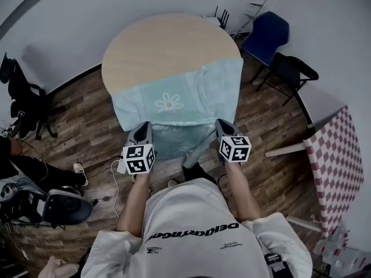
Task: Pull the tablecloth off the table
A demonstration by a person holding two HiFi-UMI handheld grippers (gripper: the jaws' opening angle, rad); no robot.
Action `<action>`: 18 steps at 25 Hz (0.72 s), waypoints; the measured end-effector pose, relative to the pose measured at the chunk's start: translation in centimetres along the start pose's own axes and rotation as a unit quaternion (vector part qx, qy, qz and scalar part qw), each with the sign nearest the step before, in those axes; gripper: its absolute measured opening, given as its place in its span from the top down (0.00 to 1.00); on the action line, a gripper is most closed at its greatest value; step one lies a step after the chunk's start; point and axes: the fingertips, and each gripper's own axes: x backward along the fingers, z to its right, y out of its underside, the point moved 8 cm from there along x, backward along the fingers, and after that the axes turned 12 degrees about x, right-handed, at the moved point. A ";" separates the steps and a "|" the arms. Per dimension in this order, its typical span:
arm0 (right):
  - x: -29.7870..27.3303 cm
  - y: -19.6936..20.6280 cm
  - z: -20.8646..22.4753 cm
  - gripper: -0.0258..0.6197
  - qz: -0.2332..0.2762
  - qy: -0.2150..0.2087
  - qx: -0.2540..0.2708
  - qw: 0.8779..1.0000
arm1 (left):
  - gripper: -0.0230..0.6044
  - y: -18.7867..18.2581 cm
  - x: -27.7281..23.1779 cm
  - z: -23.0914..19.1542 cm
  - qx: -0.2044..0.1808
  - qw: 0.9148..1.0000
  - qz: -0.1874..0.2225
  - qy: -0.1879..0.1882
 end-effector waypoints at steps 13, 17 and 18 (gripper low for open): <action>8.9 0.0 -2.6 0.91 0.058 0.017 -0.007 0.998 | 0.94 0.1 7.2 3.1 -0.006 0.999 0.035 0.029; 11.2 0.6 -3.4 0.91 0.074 0.024 -0.009 0.997 | 0.94 0.7 8.8 4.1 -0.009 0.999 0.038 0.030; 11.6 0.6 -3.6 0.91 0.077 0.025 -0.007 0.997 | 0.94 0.8 9.1 4.1 -0.007 0.999 0.039 0.030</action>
